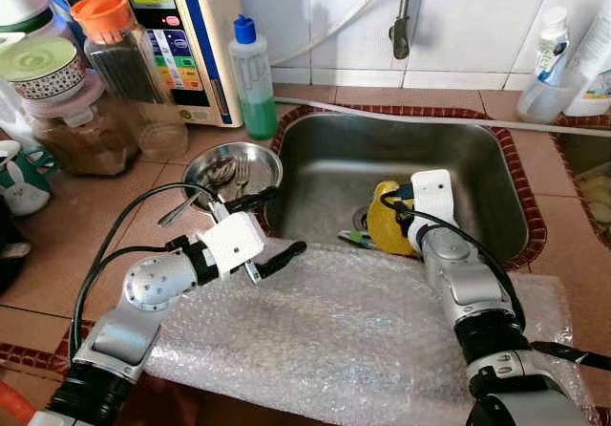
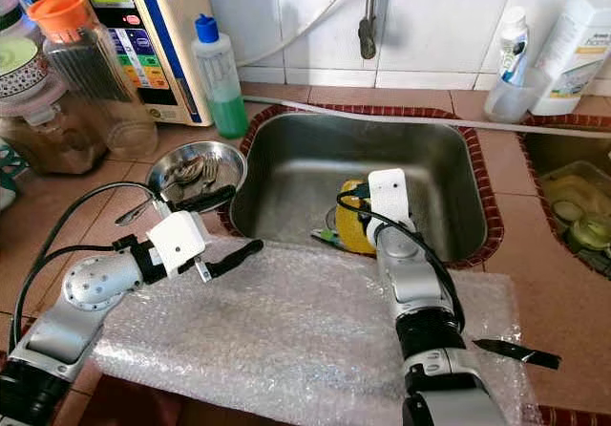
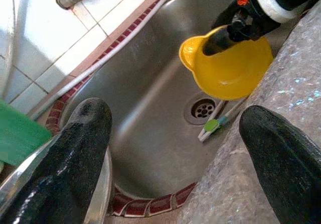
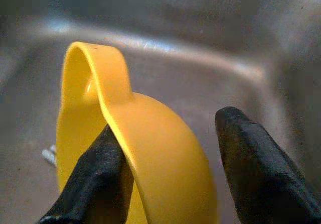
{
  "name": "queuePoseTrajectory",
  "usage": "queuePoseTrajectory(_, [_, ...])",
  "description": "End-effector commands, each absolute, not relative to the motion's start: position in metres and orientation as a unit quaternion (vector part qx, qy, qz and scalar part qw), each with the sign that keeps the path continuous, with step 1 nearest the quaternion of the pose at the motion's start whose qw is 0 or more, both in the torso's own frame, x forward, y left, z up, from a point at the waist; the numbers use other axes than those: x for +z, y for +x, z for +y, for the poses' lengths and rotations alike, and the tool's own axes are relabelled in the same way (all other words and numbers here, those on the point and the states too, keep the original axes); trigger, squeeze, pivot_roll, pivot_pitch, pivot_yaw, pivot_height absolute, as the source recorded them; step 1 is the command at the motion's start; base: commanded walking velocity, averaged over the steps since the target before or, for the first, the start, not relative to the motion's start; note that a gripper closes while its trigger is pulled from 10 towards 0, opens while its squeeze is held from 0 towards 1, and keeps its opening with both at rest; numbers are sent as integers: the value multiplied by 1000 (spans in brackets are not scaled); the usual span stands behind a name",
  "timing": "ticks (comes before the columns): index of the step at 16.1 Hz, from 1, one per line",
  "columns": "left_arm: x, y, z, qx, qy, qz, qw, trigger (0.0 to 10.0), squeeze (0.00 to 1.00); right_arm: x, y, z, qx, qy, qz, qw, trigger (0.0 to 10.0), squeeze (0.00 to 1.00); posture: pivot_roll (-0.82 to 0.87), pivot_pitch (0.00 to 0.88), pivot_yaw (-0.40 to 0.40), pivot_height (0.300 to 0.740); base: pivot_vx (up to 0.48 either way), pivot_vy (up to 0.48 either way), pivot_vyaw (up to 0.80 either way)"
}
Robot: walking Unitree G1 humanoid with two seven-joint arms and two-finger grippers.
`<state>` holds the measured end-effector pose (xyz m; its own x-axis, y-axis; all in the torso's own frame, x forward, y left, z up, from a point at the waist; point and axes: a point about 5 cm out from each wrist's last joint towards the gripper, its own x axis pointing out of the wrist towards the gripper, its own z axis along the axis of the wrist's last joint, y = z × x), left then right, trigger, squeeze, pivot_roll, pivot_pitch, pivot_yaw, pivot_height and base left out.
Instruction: Kitchen organization
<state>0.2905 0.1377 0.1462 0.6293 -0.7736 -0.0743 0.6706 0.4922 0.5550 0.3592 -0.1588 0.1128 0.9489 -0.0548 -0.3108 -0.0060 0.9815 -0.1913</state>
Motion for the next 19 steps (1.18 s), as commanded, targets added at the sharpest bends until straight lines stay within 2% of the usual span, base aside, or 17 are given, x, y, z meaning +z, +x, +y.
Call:
queuePoseTrajectory(1, [152,292,142,-418,285,-95,857,10000,1000,92,351,-156,-3,-91,209,974,10000,1000,-151,113,100,740,0,0,0])
queuePoseTrajectory(2, [152,292,144,-417,286,-94,857,10000,1000,88,350,-153,9,-71,227,971,10000,1000,-149,112,101,740,0,0,0])
queuePoseTrajectory(4, [154,292,145,-416,288,-95,858,10000,1000,98,352,-149,8,3,200,980,10000,1000,-147,111,103,740,0,0,0])
queuePoseTrajectory(8, [156,294,149,-409,296,-96,858,10000,1000,86,348,-146,18,36,264,964,10000,1000,-150,109,106,740,0,0,0])
queuePoseTrajectory(10, [157,296,150,-405,299,-97,858,10000,1000,83,347,-156,-17,11,270,963,10000,1000,-150,110,105,740,0,0,0])
queuePoseTrajectory(11, [158,296,152,-402,300,-97,860,10000,1000,81,346,-152,10,-1,281,960,10000,1000,-152,111,106,740,0,0,0])
queuePoseTrajectory(15, [157,296,152,-401,302,-96,860,10000,1000,86,350,-155,3,-13,272,962,10000,1000,-154,113,107,740,0,0,0])
queuePoseTrajectory(16, [158,297,152,-401,303,-96,859,10000,1000,88,350,-147,43,-1,276,960,10000,1000,-152,113,106,740,0,0,0])
queuePoseTrajectory(18, [158,298,153,-399,305,-96,860,10000,1000,91,352,-146,61,-24,273,960,10000,1000,-155,114,105,740,0,0,0])
queuePoseTrajectory(19, [158,298,153,-398,305,-96,860,10000,1000,91,349,-138,129,-36,280,951,10000,1000,-156,115,107,740,0,0,0])
